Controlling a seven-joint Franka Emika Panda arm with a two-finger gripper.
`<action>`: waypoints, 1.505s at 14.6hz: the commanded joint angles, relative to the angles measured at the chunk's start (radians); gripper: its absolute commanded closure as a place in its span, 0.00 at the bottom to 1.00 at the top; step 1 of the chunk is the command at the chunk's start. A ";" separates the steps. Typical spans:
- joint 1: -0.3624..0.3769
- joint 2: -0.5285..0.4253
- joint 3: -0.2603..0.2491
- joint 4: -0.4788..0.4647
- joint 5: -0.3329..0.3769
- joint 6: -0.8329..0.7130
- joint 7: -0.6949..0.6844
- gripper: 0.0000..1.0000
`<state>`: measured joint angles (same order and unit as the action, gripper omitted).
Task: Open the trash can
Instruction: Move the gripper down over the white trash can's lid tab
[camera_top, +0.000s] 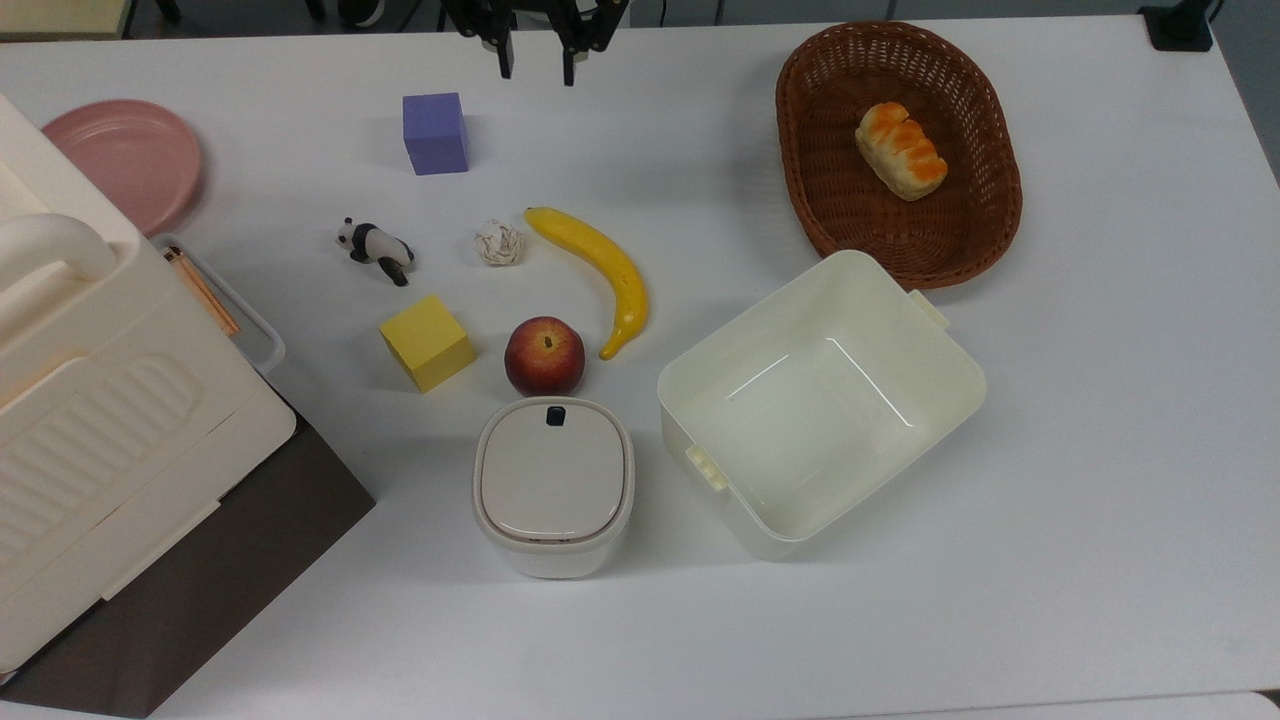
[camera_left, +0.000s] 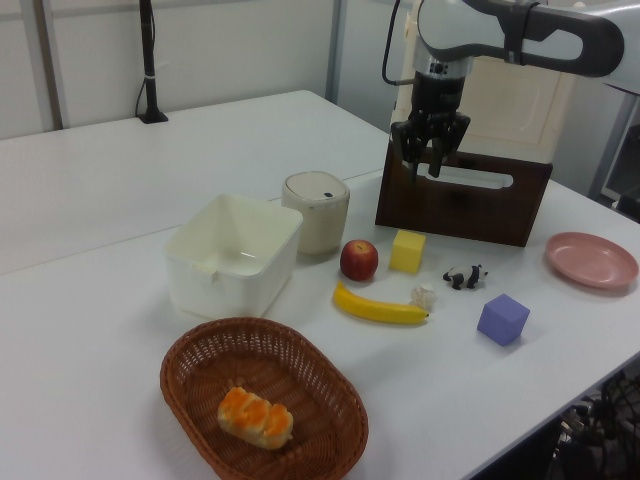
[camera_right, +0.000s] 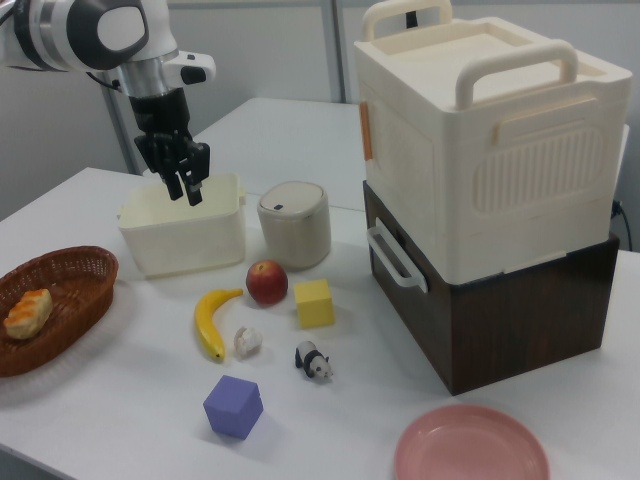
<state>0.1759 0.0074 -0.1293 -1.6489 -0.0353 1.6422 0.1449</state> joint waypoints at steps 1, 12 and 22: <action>0.007 -0.009 -0.003 -0.005 0.025 -0.010 -0.022 1.00; 0.005 0.054 0.004 -0.005 0.046 0.304 -0.004 1.00; 0.001 0.279 -0.001 0.105 0.017 0.604 0.099 1.00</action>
<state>0.1754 0.2156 -0.1248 -1.6310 -0.0093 2.2336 0.2234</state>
